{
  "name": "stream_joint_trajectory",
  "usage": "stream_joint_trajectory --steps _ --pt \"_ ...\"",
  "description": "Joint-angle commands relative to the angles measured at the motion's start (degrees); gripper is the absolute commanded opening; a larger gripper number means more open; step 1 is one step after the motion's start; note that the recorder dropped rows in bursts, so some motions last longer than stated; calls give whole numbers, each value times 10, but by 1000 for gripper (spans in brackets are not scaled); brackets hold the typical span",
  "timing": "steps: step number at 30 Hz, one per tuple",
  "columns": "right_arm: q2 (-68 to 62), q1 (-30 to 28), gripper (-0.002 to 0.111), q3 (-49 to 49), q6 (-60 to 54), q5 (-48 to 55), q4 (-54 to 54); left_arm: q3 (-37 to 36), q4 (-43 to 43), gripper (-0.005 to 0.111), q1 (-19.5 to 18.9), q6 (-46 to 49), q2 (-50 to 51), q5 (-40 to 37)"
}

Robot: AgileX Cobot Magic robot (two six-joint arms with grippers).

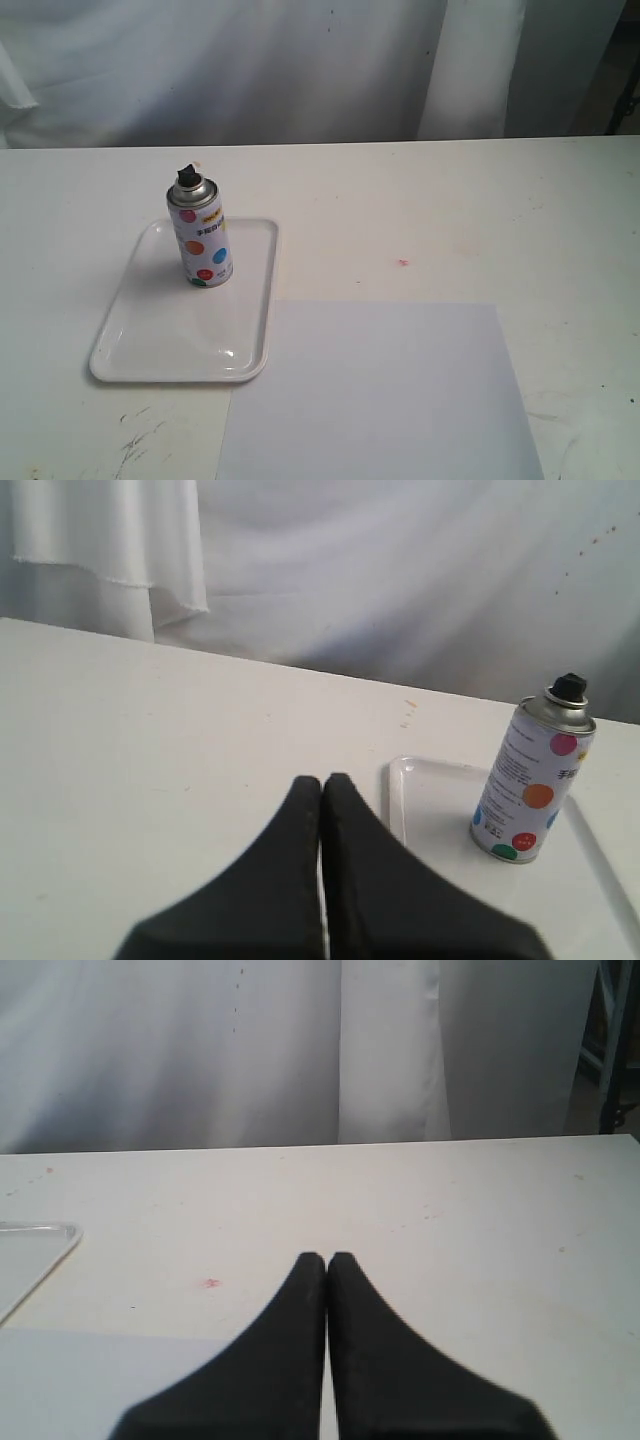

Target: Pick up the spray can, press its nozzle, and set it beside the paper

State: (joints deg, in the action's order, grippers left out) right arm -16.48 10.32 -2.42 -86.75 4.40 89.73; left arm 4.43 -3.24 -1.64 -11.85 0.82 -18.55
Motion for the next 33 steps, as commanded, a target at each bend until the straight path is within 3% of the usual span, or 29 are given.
stream_joint_trajectory --steps 1,17,33 --pt "1 -3 0 1 1 3 -2 -29 21 0 -2 4 -8 6" --pt "1 -3 0 1 1 2 -2 -44 23 0 -2 64 -8 -10" --pt "1 -3 0 1 1 0 -3 -44 24 0 -2 64 -8 -19"
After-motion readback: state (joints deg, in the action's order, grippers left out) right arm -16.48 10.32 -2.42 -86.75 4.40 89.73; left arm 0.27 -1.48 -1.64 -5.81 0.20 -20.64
